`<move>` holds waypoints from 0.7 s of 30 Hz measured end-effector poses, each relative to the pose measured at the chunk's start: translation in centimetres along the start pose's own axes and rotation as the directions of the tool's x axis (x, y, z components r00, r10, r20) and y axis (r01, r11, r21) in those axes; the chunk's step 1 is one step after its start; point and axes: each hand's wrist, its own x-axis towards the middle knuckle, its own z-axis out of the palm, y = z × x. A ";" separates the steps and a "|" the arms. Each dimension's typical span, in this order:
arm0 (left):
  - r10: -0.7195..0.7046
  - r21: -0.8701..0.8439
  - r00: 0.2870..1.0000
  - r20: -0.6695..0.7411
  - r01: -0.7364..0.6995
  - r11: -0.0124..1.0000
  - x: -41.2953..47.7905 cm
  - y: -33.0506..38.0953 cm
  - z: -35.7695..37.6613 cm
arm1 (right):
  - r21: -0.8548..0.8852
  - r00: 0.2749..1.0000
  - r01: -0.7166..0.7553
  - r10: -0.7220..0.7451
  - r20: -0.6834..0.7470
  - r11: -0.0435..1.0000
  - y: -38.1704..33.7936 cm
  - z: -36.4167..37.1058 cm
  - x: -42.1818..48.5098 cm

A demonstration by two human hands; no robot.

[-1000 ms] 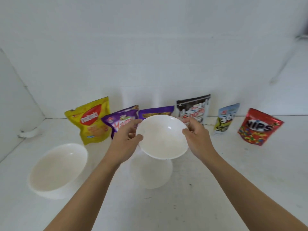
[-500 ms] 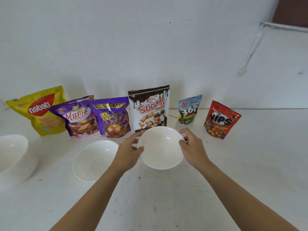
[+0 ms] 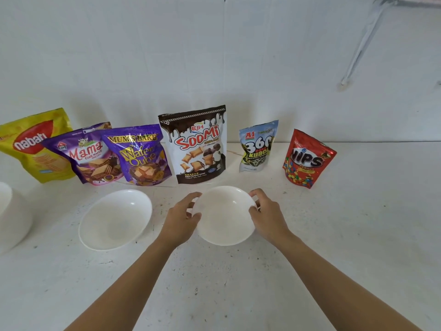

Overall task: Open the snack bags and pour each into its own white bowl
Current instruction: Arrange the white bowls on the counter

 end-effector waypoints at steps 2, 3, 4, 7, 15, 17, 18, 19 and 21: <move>-0.012 0.007 1.000 0.007 0.012 1.000 0.1 -0.2 0.0 | -0.017 1.000 0.014 -0.014 0.003 1.000 0.0 0.2 0.0; -0.009 0.016 1.000 0.009 0.009 1.000 0.2 -0.3 0.1 | -0.028 1.000 0.019 -0.019 0.003 0.999 0.0 0.3 0.0; -0.005 0.030 1.000 0.009 0.004 1.000 0.3 -0.4 0.1 | -0.038 1.000 0.023 -0.023 0.005 0.999 0.0 0.4 0.0; -0.008 0.055 1.000 0.003 0.008 0.998 0.3 -0.1 0.1 | -0.064 1.000 0.025 -0.025 -0.002 0.998 0.0 0.5 -0.1; 0.013 0.146 0.999 0.031 -0.018 0.989 -0.6 0.9 -0.7 | -0.060 1.000 -0.027 0.028 0.014 0.998 -0.7 -0.1 -0.3; 0.089 0.164 0.995 -0.034 -0.082 0.983 -1.1 1.7 -1.8 | -0.088 0.993 0.039 -0.048 -0.112 0.995 -1.5 -0.4 -0.8; 0.147 0.143 0.984 -0.099 -0.132 0.981 -1.5 2.1 -2.6 | -0.072 0.976 0.099 -0.111 -0.188 0.993 -2.3 -0.6 -1.0; 0.207 0.114 0.962 -0.177 -0.189 0.975 -2.1 2.5 -3.6 | -0.031 0.953 0.166 -0.168 -0.251 0.986 -3.5 -0.8 -1.3; 0.299 0.092 0.892 -0.340 -0.285 0.954 -3.4 3.2 -5.9 | 0.063 0.910 0.304 -0.270 -0.315 0.951 -6.4 -1.2 -1.9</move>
